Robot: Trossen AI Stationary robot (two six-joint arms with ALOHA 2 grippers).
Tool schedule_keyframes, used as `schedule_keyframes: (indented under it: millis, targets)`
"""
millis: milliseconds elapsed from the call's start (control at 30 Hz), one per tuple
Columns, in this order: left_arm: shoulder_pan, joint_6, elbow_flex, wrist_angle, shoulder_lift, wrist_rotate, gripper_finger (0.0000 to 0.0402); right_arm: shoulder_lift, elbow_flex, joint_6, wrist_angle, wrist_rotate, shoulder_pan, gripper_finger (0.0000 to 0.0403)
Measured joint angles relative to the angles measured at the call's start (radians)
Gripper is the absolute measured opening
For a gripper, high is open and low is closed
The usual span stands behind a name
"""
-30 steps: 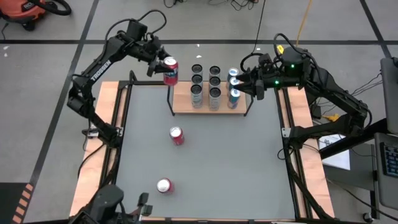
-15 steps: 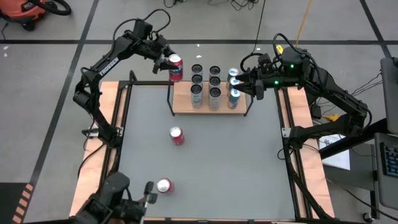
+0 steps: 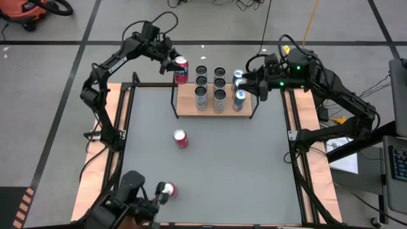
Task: Place canned beverage on shelf
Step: Put the middle right red soda can on the shelf
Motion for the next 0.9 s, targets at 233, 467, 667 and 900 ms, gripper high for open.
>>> schedule_keyframes:
  millis: [233, 467, 667, 900]
  targets:
    - [-0.065, -0.224, 0.035, 0.106, -0.111, 0.022, 0.0285, 0.064, 0.000, -0.076, 0.056, 0.150, -0.001, 0.0336]
    - [-0.159, -0.500, 0.036, 0.337, -0.220, -0.064, 0.0285, 0.237, 0.000, -0.057, 0.316, 0.049, -0.039, 0.0338]
    - [-0.232, -0.642, 0.036, 0.409, -0.274, -0.125, 0.0285, 0.333, 0.000, -0.032, 0.483, -0.117, -0.080, 0.0358]
    - [-0.318, -0.658, 0.036, 0.416, -0.282, -0.204, 0.0285, 0.418, 0.001, -0.014, 0.609, -0.245, -0.094, 0.0379]
